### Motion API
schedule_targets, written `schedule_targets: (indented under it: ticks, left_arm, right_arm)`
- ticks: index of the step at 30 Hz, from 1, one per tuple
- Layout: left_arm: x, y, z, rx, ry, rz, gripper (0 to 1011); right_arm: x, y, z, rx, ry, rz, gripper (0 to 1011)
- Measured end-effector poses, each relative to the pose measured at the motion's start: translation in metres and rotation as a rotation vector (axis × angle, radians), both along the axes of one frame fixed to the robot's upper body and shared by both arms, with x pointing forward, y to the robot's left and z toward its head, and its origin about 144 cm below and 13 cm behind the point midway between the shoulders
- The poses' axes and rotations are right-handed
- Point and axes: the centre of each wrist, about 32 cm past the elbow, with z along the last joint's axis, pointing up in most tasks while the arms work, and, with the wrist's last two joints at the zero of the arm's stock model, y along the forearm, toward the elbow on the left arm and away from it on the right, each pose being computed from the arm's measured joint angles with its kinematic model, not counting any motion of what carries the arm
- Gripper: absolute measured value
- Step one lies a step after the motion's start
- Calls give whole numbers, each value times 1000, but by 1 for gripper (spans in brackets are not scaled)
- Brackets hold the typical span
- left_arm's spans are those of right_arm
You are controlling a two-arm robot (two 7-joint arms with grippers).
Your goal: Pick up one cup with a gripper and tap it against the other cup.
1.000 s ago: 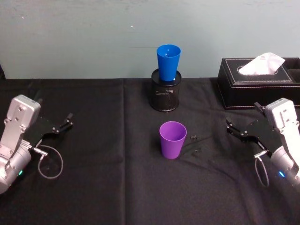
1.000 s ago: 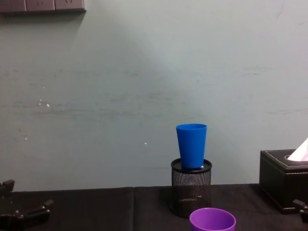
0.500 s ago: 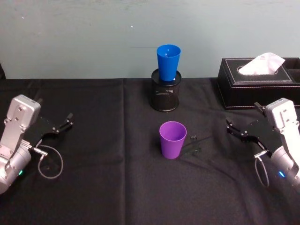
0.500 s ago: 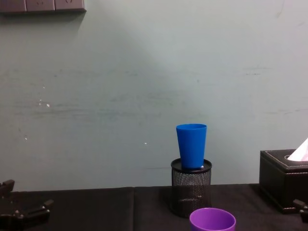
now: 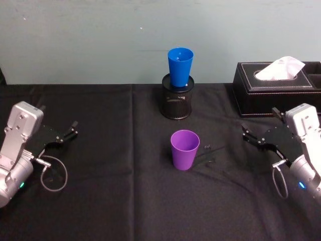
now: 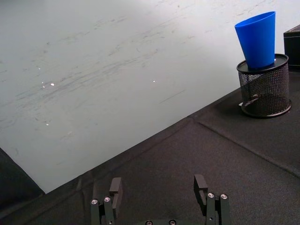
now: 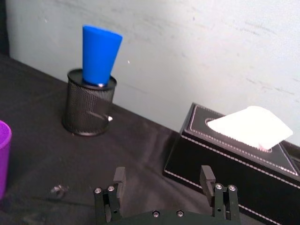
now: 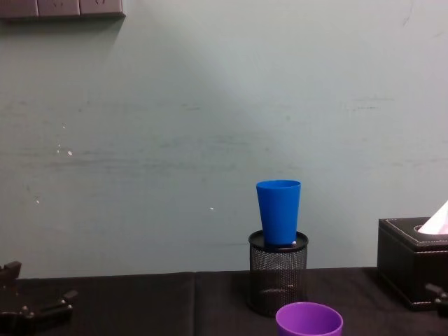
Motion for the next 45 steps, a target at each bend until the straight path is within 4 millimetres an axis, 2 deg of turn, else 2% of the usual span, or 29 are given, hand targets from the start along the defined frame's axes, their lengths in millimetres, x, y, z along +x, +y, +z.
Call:
schedule_targets:
  ticks: [12,18,24,32,39,45]
  left_arm:
    - [0,0,0,0,0,0,1000]
    - [0,0,0,0,0,0,1000]
    - [0,0,0,0,0,0,1000]
    - [0,0,0,0,0,0,1000]
    - [0,0,0,0,0,0,1000]
    - [0,0,0,0,0,0,1000]
  right_arm:
    - [-10,-2,24,79,-59,89,1004]
    - [-19,-4,25,129,-24,177,1004]
    - [-29,-5,17,205,47,327,1004]
    - [-39,8,-2,257,129,458,1004]
    - [-38,15,-13,258,167,471,1004]
    - [-28,22,-21,239,187,491,1004]
